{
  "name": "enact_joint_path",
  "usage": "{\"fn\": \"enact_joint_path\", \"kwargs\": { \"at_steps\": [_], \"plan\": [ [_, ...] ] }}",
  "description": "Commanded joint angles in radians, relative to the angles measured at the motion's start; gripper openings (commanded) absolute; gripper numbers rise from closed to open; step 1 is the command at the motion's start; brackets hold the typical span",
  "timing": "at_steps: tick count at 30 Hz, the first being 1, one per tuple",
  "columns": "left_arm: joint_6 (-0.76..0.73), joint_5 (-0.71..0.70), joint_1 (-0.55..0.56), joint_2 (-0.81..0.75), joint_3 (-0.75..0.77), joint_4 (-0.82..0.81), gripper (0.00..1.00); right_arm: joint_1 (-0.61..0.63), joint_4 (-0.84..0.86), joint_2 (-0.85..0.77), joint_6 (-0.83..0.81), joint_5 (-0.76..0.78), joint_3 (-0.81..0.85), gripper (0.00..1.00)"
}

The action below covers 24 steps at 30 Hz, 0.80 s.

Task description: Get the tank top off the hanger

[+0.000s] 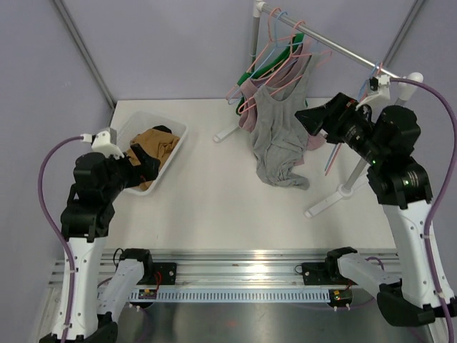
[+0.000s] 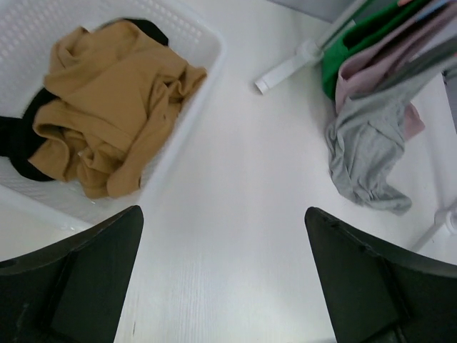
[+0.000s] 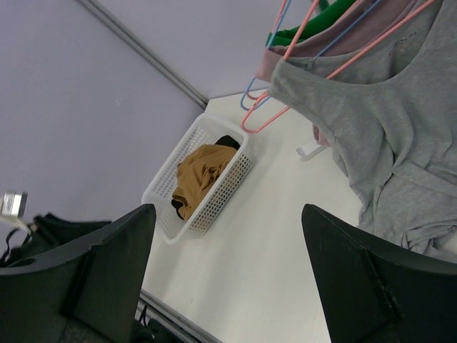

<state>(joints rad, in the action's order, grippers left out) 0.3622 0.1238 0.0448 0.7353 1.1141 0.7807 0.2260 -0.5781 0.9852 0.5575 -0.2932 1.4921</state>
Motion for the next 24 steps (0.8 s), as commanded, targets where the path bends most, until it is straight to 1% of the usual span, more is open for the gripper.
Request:
{"fn": "enact_joint_path", "kwargs": {
  "at_steps": [1, 2, 5, 6, 8, 9, 10, 11, 12, 13, 15, 18, 20, 24],
  "plan": [
    [-0.031, 0.138, 0.003, -0.075, -0.126, -0.106, 0.99, -0.001, 0.081, 0.082, 0.059, 0.086, 0.071, 0.88],
    [-0.035, 0.151, 0.003, -0.117, -0.149, -0.113, 0.99, -0.002, 0.084, 0.102, 0.061, 0.092, 0.088, 0.83],
    [-0.04, 0.163, 0.003, -0.161, -0.224, -0.139, 0.99, 0.016, 0.095, 0.185, 0.078, 0.146, 0.131, 0.78],
    [-0.04, 0.16, 0.003, -0.169, -0.238, -0.144, 0.99, 0.035, 0.086, 0.231, 0.073, 0.213, 0.148, 0.78],
    [-0.045, 0.134, 0.003, -0.177, -0.261, -0.144, 0.99, 0.123, 0.066, 0.28, 0.024, 0.32, 0.212, 0.78],
    [-0.045, 0.125, 0.003, -0.177, -0.26, -0.141, 0.99, 0.151, 0.055, 0.33, 0.009, 0.413, 0.235, 0.78],
    [-0.046, 0.123, 0.003, -0.177, -0.258, -0.135, 0.99, 0.195, 0.052, 0.355, -0.013, 0.446, 0.275, 0.78],
    [-0.046, 0.126, 0.003, -0.178, -0.258, -0.136, 0.99, 0.211, 0.05, 0.38, -0.019, 0.474, 0.293, 0.78],
    [-0.046, 0.128, 0.003, -0.18, -0.263, -0.139, 0.99, 0.223, 0.04, 0.429, -0.025, 0.543, 0.313, 0.78],
    [-0.039, 0.126, 0.003, -0.182, -0.267, -0.141, 0.99, 0.248, 0.037, 0.452, -0.039, 0.577, 0.33, 0.78],
    [-0.031, 0.122, 0.003, -0.185, -0.28, -0.144, 0.99, 0.259, 0.038, 0.521, -0.068, 0.653, 0.379, 0.78],
    [-0.029, 0.122, 0.003, -0.185, -0.281, -0.143, 0.99, 0.274, -0.018, 0.634, -0.099, 0.75, 0.505, 0.79],
    [-0.031, 0.129, 0.004, -0.189, -0.283, -0.143, 0.99, 0.277, -0.025, 0.696, -0.111, 0.788, 0.574, 0.79],
    [-0.029, 0.145, 0.004, -0.198, -0.286, -0.147, 0.99, 0.277, -0.037, 0.792, -0.128, 0.809, 0.672, 0.78]
  ]
}}
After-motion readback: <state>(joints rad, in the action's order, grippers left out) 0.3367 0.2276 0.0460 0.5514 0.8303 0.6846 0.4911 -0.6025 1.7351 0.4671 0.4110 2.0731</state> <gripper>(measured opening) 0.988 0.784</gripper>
